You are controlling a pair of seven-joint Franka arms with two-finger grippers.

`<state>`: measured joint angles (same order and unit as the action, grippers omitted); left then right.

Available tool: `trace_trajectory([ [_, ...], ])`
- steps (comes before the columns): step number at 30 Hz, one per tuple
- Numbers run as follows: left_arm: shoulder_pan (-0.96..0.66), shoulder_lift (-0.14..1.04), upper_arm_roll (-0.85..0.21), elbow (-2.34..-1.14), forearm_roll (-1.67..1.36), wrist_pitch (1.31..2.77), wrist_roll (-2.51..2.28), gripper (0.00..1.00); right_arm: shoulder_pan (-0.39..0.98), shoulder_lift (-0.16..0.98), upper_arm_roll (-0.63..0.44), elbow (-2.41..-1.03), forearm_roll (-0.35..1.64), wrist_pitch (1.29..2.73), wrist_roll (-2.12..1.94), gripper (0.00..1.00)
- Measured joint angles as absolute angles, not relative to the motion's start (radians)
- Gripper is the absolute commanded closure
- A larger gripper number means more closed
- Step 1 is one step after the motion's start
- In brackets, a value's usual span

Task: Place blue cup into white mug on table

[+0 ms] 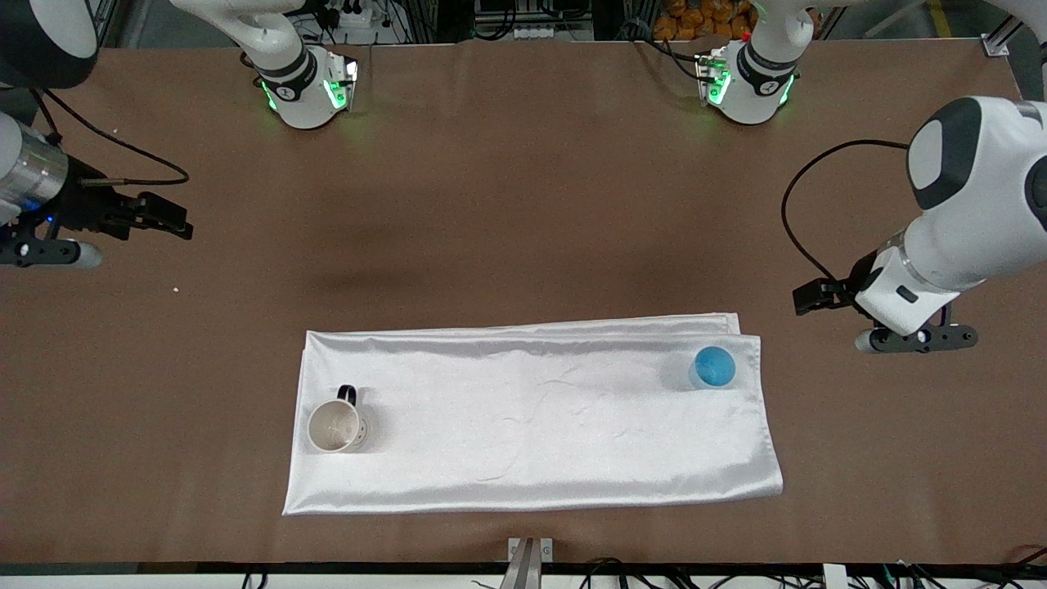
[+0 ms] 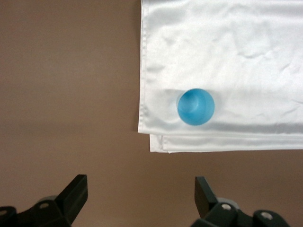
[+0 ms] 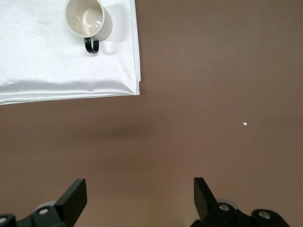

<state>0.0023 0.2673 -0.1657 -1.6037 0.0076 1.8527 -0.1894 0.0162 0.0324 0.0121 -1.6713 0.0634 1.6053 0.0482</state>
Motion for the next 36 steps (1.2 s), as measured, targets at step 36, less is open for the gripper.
trace_trajectory([
  [36, -0.072, 0.549, -0.166, -1.605, 0.007, 2.205, -0.273, 0.00, 0.208, 0.557, 0.012, -1.622, 0.063, 2.217, 0.226, 0.00],
])
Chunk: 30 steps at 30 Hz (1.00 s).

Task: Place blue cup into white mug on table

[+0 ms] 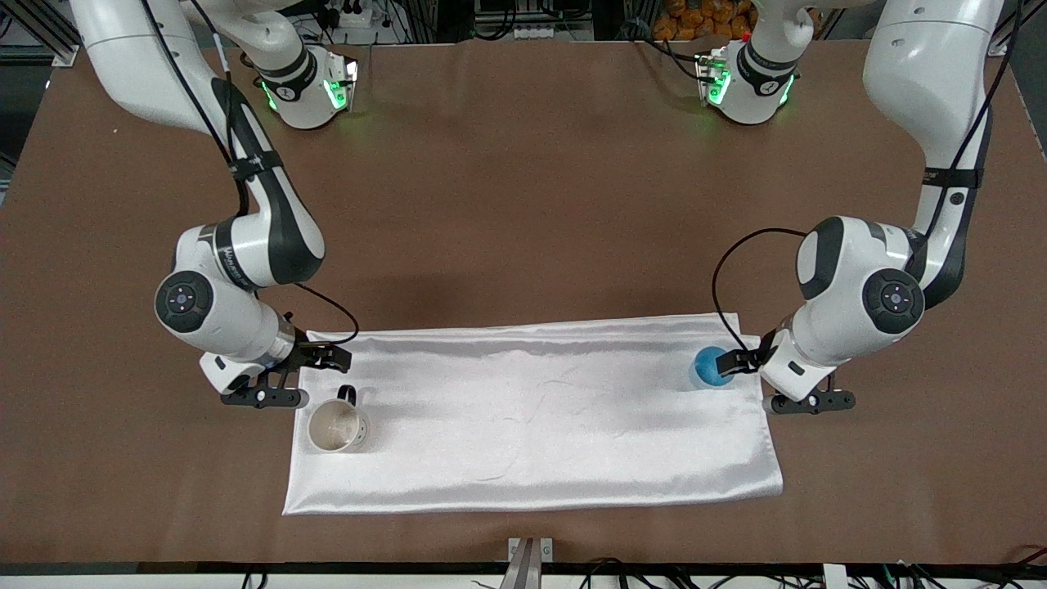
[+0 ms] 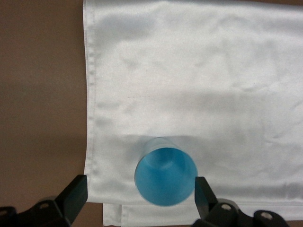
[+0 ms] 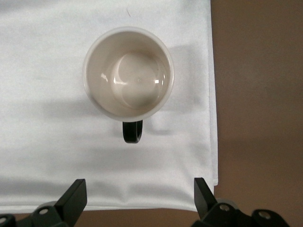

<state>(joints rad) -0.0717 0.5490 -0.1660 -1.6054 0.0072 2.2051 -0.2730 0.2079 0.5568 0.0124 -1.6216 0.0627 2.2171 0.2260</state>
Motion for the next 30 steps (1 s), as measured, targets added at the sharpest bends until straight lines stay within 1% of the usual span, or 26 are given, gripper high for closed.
trace_trajectory([
  [4, -0.072, 0.562, -0.166, -1.606, 0.007, 2.216, -0.273, 0.00, 0.208, 0.598, 0.012, -1.583, 0.063, 2.226, 0.226, 0.00],
  [8, -0.073, 0.577, -0.166, -1.606, 0.007, 2.219, -0.273, 0.00, 0.208, 0.637, 0.012, -1.555, 0.062, 2.265, 0.225, 0.00],
  [17, -0.076, 0.606, -0.166, -1.612, 0.007, 2.241, -0.273, 0.00, 0.208, 0.698, 0.012, -1.542, 0.062, 2.335, 0.224, 0.00],
  [24, -0.075, 0.615, -0.164, -1.658, 0.007, 2.307, -0.273, 0.00, 0.208, 0.742, 0.010, -1.538, 0.060, 2.407, 0.224, 0.00],
  [25, -0.075, 0.616, -0.164, -1.663, 0.007, 2.312, -0.273, 0.00, 0.208, 0.749, 0.009, -1.538, 0.058, 2.422, 0.224, 0.04],
  [26, -0.075, 0.617, -0.164, -1.666, 0.007, 2.315, -0.273, 0.00, 0.208, 0.755, 0.009, -1.538, 0.058, 2.435, 0.224, 0.11],
  [29, -0.075, 0.617, -0.163, -1.671, 0.007, 2.317, -0.273, 0.00, 0.208, 0.771, 0.008, -1.537, 0.057, 2.467, 0.223, 0.44],
  [30, -0.075, 0.617, -0.163, -1.672, 0.007, 2.317, -0.273, 0.00, 0.208, 0.776, 0.007, -1.536, 0.057, 2.475, 0.222, 0.57],
])
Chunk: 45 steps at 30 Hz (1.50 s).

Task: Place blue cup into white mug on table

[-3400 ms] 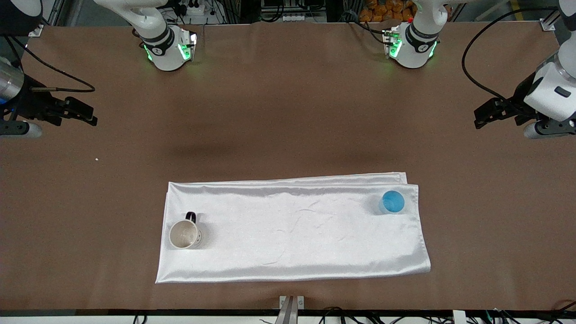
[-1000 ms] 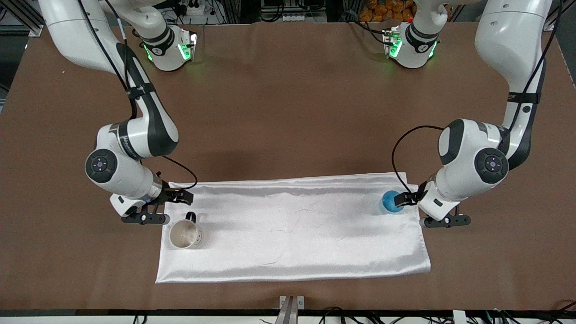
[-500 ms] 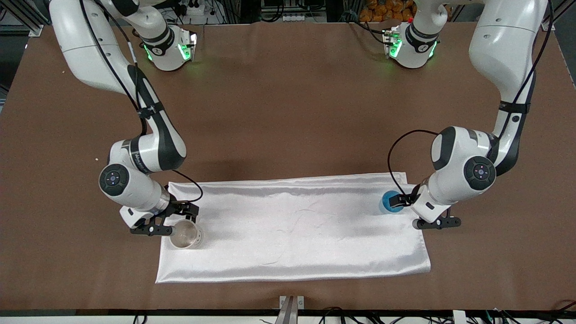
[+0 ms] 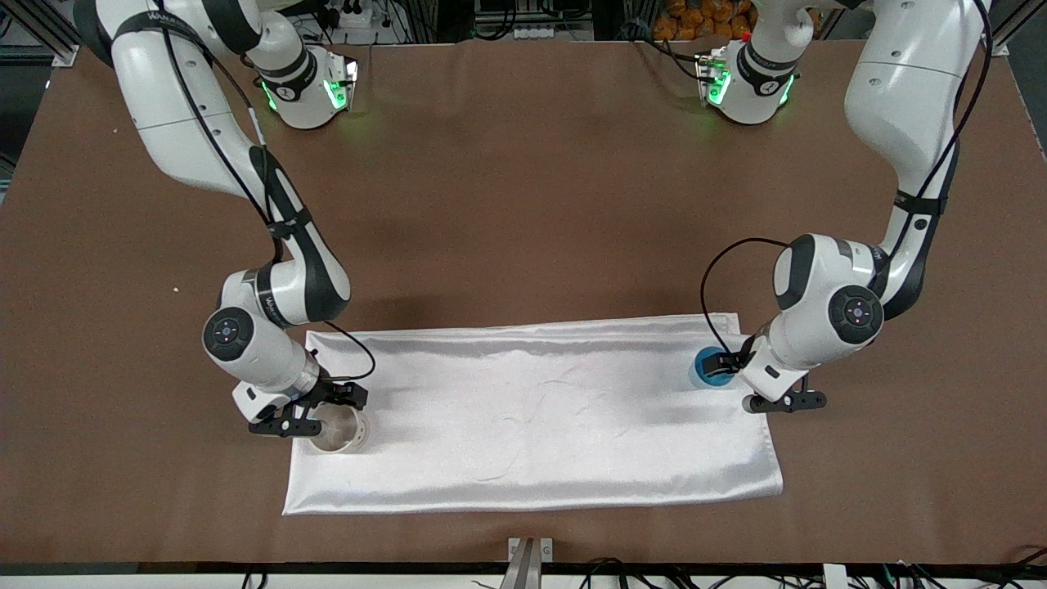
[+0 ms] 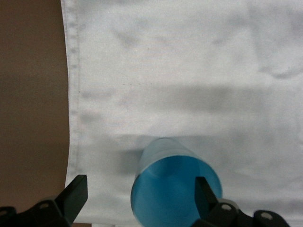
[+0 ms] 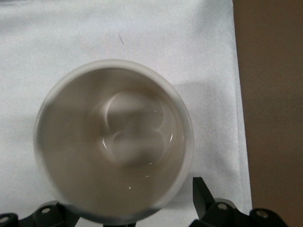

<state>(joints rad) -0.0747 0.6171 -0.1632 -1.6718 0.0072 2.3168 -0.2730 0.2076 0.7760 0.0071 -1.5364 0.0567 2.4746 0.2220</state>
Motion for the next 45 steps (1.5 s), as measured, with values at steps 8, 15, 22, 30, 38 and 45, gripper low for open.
trace_trajectory([
  [8, -0.071, 0.618, -0.162, -1.679, 0.007, 2.324, -0.273, 0.06, 0.208, 0.790, 0.007, -1.516, 0.055, 2.485, 0.210, 1.00],
  [15, -0.070, 0.620, -0.162, -1.682, 0.007, 2.329, -0.273, 0.16, 0.208, 0.791, 0.007, -1.511, 0.050, 2.486, 0.206, 1.00],
  [22, -0.071, 0.624, -0.162, -1.683, 0.007, 2.330, -0.273, 0.34, 0.209, 0.791, 0.007, -1.508, 0.046, 2.488, 0.206, 1.00],
  [30, -0.071, 0.632, -0.162, -1.683, 0.007, 2.333, -0.273, 0.64, 0.214, 0.788, 0.017, -1.486, 0.047, 2.479, 0.210, 1.00],
  [38, -0.071, 0.633, -0.162, -1.683, 0.007, 2.333, -0.273, 0.99, 0.217, 0.745, 0.071, -1.468, 0.048, 2.335, 0.322, 1.00],
  [45, -0.072, 0.633, -0.162, -1.683, 0.007, 2.333, -0.273, 1.00, 0.231, 0.686, 0.113, -1.500, 0.048, 2.231, 0.403, 1.00],
])
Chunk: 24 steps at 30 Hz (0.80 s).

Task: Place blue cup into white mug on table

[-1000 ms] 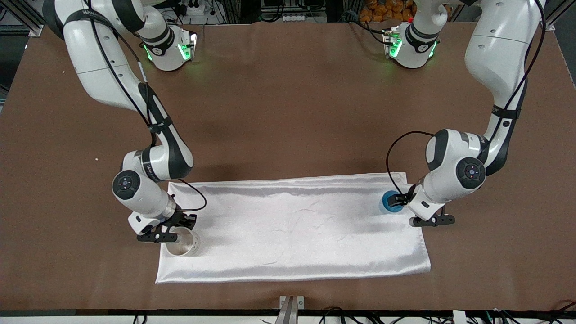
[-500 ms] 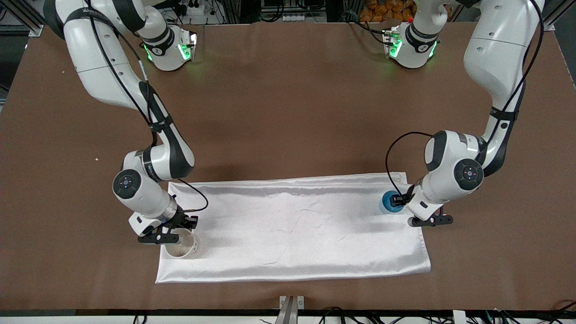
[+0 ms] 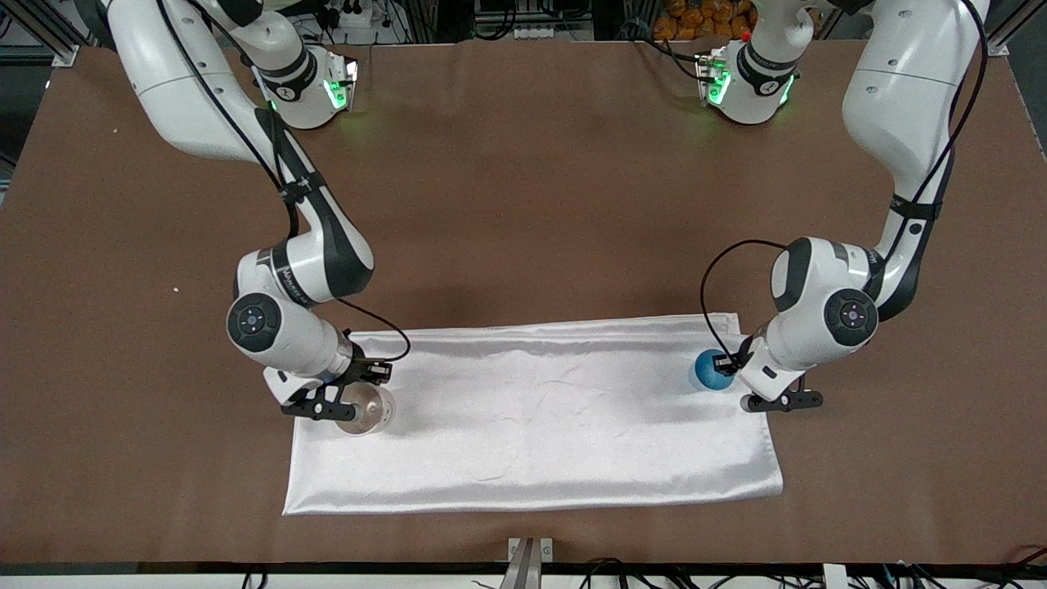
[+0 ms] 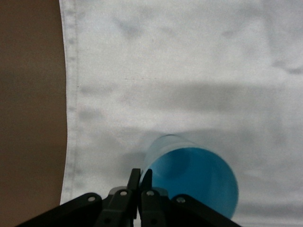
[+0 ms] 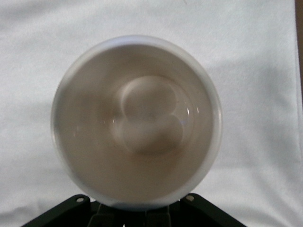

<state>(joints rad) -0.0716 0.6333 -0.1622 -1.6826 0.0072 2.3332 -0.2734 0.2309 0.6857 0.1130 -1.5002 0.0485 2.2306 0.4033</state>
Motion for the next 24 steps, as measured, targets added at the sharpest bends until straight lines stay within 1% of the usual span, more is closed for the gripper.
trace_trajectory([
  [6, -0.072, 0.633, -0.162, -1.680, 0.007, 2.333, -0.273, 1.00, 0.258, 0.599, 0.118, -1.640, 0.049, 2.255, 0.413, 1.00],
  [11, -0.072, 0.633, -0.161, -1.672, 0.010, 2.329, -0.273, 1.00, 0.293, 0.487, 0.121, -1.823, 0.049, 2.345, 0.416, 1.00],
  [16, -0.074, 0.630, -0.161, -1.644, 0.020, 2.290, -0.273, 1.00, 0.333, 0.383, 0.121, -1.989, 0.049, 2.425, 0.436, 1.00],
  [20, -0.076, 0.624, -0.161, -1.627, 0.024, 2.273, -0.273, 1.00, 0.375, 0.334, 0.122, -2.059, 0.049, 2.455, 0.509, 1.00],
  [24, -0.080, 0.616, -0.161, -1.623, 0.058, 2.262, -0.273, 1.00, 0.446, 0.318, 0.123, -2.072, 0.049, 2.466, 0.622, 1.00],
])
